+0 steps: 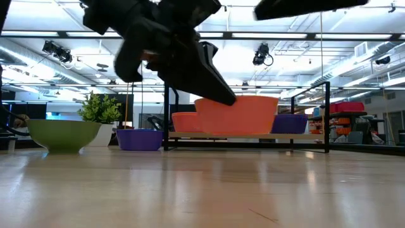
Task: Pick & Place Mini bowls
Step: Stack the orange bowl on top of the orange bowl on the shelf
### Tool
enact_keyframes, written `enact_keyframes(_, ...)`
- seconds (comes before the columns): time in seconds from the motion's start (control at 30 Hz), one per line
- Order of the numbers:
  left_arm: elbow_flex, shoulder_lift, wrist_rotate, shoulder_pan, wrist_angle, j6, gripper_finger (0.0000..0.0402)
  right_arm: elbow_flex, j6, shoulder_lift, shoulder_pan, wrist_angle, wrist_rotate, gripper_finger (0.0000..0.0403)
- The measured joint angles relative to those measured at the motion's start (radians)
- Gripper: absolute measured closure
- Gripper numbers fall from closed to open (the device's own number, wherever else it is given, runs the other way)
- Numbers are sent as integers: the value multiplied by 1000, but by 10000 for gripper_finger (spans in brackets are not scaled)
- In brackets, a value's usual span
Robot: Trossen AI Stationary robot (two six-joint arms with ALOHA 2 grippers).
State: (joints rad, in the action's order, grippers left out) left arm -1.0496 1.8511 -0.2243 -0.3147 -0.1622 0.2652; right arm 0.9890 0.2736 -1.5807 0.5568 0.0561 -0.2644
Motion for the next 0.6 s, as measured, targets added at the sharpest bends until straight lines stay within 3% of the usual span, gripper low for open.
enact_keyframes(0.23,-46,-93,-200,49,159,-127,397,-1,-292,43,106,184,-49,301)
enact_keyframes(0.4,-120,-140,-212,170,194,-142,397,-10,-413,30,181,205,-121,322)
enact_keyframes(0.6,-155,-146,-194,374,215,-164,397,-56,-399,31,214,168,-218,346)
